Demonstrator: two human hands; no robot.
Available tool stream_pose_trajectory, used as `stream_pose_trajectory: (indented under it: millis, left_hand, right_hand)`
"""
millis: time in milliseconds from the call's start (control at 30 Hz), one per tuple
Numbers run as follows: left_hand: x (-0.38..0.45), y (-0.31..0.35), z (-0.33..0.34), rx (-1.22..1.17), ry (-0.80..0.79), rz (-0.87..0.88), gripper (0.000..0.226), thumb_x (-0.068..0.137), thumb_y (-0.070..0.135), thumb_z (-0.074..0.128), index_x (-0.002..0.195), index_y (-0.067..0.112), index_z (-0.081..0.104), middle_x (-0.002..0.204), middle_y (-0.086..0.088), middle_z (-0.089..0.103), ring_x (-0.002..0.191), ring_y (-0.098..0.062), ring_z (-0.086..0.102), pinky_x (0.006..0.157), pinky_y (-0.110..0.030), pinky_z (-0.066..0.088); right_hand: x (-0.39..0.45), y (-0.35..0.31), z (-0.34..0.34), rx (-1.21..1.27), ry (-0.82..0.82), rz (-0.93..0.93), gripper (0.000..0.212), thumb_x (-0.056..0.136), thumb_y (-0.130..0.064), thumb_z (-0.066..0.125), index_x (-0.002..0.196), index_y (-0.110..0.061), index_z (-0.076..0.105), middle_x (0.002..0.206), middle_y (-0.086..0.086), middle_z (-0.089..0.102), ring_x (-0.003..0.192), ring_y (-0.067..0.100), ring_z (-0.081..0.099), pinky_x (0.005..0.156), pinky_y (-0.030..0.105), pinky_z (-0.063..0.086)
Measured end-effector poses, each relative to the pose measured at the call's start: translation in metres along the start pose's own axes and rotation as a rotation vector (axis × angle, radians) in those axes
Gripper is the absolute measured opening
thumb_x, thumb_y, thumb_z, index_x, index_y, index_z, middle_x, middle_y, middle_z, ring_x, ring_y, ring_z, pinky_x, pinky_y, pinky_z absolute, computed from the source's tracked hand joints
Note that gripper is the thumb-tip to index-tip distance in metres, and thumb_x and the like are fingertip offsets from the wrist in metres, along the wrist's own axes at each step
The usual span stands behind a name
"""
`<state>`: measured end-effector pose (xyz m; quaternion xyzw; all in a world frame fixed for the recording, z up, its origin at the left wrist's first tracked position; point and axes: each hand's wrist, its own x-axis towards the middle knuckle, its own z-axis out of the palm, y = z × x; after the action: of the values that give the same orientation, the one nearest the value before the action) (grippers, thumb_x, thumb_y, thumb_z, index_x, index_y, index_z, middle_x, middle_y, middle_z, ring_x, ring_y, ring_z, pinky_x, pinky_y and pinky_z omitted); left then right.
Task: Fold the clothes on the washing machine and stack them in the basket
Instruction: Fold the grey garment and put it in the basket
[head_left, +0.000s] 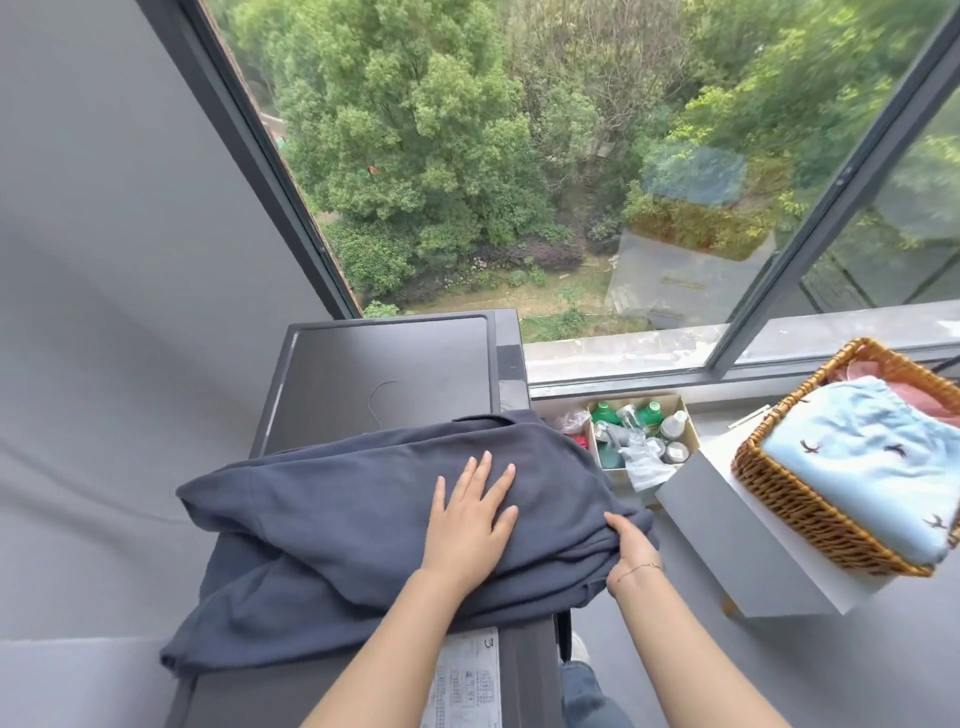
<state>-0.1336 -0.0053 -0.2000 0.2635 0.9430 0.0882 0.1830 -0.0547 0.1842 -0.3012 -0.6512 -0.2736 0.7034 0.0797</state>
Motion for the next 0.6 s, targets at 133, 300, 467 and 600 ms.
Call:
stream_pose_trajectory:
  millis: [133, 300, 467, 600]
  left_hand:
    - [-0.016, -0.050, -0.005, 0.103, 0.027, -0.182, 0.053, 0.102, 0.049, 0.013, 0.153, 0.037, 0.004, 0.162, 0.008, -0.009, 0.148, -0.011, -0.011, 0.116, -0.049, -0.011]
    - [-0.030, -0.134, -0.014, 0.068, 0.108, -0.376, 0.058, 0.098, 0.055, 0.007, 0.153, 0.036, 0.005, 0.162, 0.005, -0.001, 0.149, -0.015, -0.006, 0.117, -0.052, -0.006]
    - [-0.062, -0.224, -0.014, 0.014, 0.200, -0.343, 0.065, 0.091, 0.053, 0.016, 0.146, 0.026, 0.038, 0.156, -0.002, 0.031, 0.144, -0.020, 0.028, 0.113, -0.054, 0.016]
    - [-0.066, -0.284, -0.016, -0.165, 0.251, -0.379, 0.055, 0.102, 0.043, 0.030, 0.152, 0.030, 0.014, 0.161, 0.002, 0.011, 0.148, -0.019, 0.014, 0.115, -0.051, 0.015]
  right_hand:
    - [-0.081, 0.007, 0.027, -0.351, 0.211, -0.338, 0.078, 0.077, -0.013, 0.074, 0.143, -0.003, 0.034, 0.147, 0.020, 0.035, 0.133, 0.034, 0.039, 0.107, 0.042, 0.032]
    - [-0.129, 0.051, 0.064, -0.923, -0.029, -1.128, 0.056, 0.091, -0.012, 0.055, 0.145, -0.015, 0.038, 0.158, 0.004, 0.021, 0.147, 0.022, 0.014, 0.119, 0.034, 0.002]
    - [-0.168, 0.113, 0.109, -1.457, -0.507, -1.385, 0.067, 0.090, -0.044, 0.013, 0.149, -0.020, 0.034, 0.160, -0.003, 0.016, 0.149, 0.017, 0.009, 0.116, 0.028, -0.010]
    - [-0.183, 0.147, 0.130, -1.647, -0.397, -1.373, 0.086, 0.075, -0.055, -0.011, 0.153, -0.028, 0.012, 0.160, -0.012, -0.003, 0.148, 0.013, -0.007, 0.116, 0.037, -0.013]
